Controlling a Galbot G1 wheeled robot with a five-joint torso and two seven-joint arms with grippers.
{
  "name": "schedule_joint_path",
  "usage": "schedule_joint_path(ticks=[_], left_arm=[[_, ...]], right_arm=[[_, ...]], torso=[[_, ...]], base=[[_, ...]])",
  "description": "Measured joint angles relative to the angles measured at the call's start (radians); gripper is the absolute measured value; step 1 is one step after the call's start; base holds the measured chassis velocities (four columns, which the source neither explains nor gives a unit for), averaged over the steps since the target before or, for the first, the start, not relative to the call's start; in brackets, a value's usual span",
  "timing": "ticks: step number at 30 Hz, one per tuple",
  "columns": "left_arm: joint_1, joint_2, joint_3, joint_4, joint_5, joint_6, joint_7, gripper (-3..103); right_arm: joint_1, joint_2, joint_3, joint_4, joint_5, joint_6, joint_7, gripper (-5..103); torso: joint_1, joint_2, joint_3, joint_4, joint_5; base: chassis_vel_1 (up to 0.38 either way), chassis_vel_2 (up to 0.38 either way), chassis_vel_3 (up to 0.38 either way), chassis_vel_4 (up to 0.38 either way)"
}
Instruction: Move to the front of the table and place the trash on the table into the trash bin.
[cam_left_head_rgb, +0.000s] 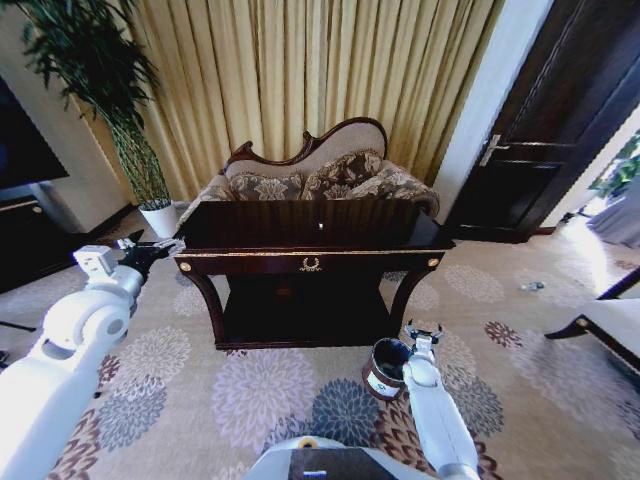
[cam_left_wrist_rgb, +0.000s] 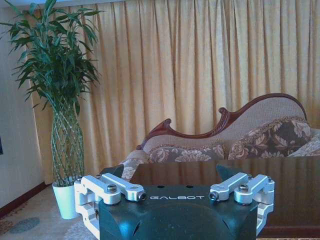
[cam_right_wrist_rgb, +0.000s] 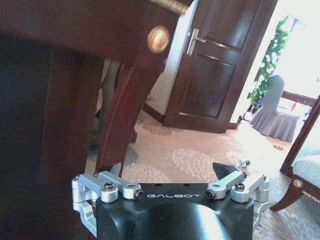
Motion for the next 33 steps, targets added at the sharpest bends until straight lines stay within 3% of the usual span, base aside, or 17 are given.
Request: schedule_joint_path(ticks=[3, 9, 17, 20, 28, 33], left_arm=[[-0.006, -0.009, 0.013, 0.006, 0.012, -0.010, 0.001, 100], [-0.003, -0.018, 0.020, 0.001, 0.018, -0.014, 0.002, 100], [0.007, -0.021, 0.001, -0.009, 0.015, -0.031, 0.009, 100], [0.015, -0.021, -0.016, 0.016, 0.022, -0.056, 0.032, 100], [0.015, -0.015, -0.025, 0.033, 0.020, -0.069, 0.057, 100], [0.011, -0.008, -0.029, 0.053, 0.014, -0.097, 0.125, 100]], right_arm=[[-0.070, -0.043, -0.027, 0.235, 0.133, -0.104, -0.052, 100], [-0.127, -0.089, -0.063, 0.435, 0.215, -0.166, -0.063, 100], [-0.214, -0.187, -0.118, 0.736, 0.323, -0.218, 0.000, 100], [-0.275, -0.243, -0.128, 0.911, 0.438, -0.283, 0.059, 100], [-0.353, -0.302, -0.098, 1.097, 0.520, -0.355, 0.067, 100], [-0.398, -0.324, -0.091, 1.179, 0.535, -0.360, 0.032, 100]], torso=[[0.000, 0.000, 0.000, 0.0000, -0.0002], [0.000, 0.000, 0.000, 0.0001, -0.0001], [0.000, 0.000, 0.000, 0.0002, 0.0000], [0.000, 0.000, 0.000, 0.0002, 0.0000], [0.000, 0.000, 0.000, 0.0001, 0.0000], [0.000, 0.000, 0.000, 0.0001, 0.0000]], base=[[0.000, 0.000, 0.000, 0.000], [0.000, 0.000, 0.000, 0.000], [0.000, 0.000, 0.000, 0.000], [0.000, 0.000, 0.000, 0.000], [0.000, 0.000, 0.000, 0.000], [0.000, 0.000, 0.000, 0.000]])
